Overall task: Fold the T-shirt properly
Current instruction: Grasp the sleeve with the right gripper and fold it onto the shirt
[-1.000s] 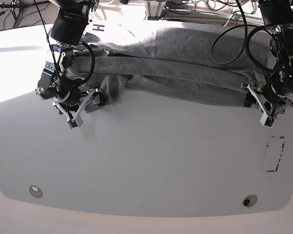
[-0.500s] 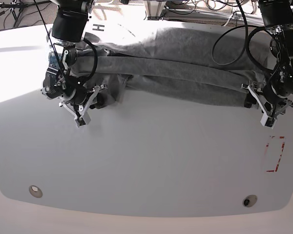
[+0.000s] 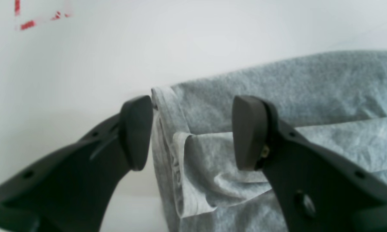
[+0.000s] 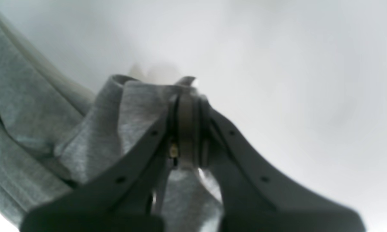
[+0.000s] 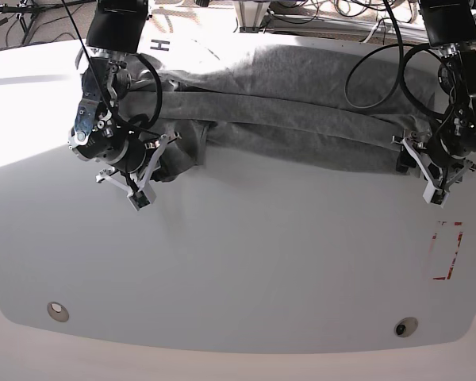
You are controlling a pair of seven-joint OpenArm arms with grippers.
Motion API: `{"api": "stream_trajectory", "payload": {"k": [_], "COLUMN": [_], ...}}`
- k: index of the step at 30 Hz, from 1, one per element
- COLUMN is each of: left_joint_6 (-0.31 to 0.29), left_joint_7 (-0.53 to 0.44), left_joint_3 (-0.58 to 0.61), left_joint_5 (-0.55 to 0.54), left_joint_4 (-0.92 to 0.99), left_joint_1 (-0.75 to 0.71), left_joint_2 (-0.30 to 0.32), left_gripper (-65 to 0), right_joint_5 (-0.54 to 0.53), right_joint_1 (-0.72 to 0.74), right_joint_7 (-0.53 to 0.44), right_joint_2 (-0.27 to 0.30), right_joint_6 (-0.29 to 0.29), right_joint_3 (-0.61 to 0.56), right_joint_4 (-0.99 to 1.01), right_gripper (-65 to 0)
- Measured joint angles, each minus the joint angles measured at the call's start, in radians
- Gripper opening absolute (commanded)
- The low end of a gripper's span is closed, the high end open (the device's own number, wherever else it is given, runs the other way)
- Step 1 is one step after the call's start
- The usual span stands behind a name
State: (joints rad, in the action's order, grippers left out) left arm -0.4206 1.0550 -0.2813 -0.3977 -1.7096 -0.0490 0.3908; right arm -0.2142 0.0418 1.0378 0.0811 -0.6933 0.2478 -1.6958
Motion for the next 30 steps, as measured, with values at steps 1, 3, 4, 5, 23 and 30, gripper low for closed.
{"api": "stream_trajectory", "payload": {"k": [1, 3, 4, 5, 23, 30], "left_joint_6": [0.0, 0.0, 0.0, 0.0, 0.0, 0.0], "left_joint_7": [0.0, 0.001, 0.003, 0.003, 0.0, 0.0], "left_joint_3": [0.0, 0.0, 0.0, 0.0, 0.0, 0.001], "left_joint_5": [0.003, 0.005, 0.005, 0.006, 0.005, 0.004], "left_joint_4": [0.007, 0.014, 0.014, 0.015, 0.016, 0.045], "left_joint_1": [0.0, -0.001, -0.002, -0.001, -0.002, 0.0], "left_joint_2": [0.0, 0.0, 0.0, 0.0, -0.001, 0.0], "left_gripper": [-28.3, -28.3, -28.3, -28.3, -28.3, -28.3], "right_joint_5": [-0.019, -0.073, -0.118, -0.163, -0.827, -0.93], "right_joint_1": [0.002, -0.001, -0.007, -0.015, -0.267, -0.31], "right_joint_7": [0.025, 0.063, 0.079, 0.094, 0.273, 0.303], "right_joint_2": [0.0, 0.005, 0.01, 0.015, 0.186, 0.195], "right_joint_6": [-0.003, 0.0, 0.002, -0.008, -0.003, -0.003], "right_joint_3": [0.003, 0.003, 0.006, 0.013, 0.085, 0.019], "right_joint_4": [-0.033, -0.097, -0.133, -0.164, -0.282, -0.283], "right_gripper": [-65.0, -65.0, -65.0, -65.0, -65.0, -64.8]}}
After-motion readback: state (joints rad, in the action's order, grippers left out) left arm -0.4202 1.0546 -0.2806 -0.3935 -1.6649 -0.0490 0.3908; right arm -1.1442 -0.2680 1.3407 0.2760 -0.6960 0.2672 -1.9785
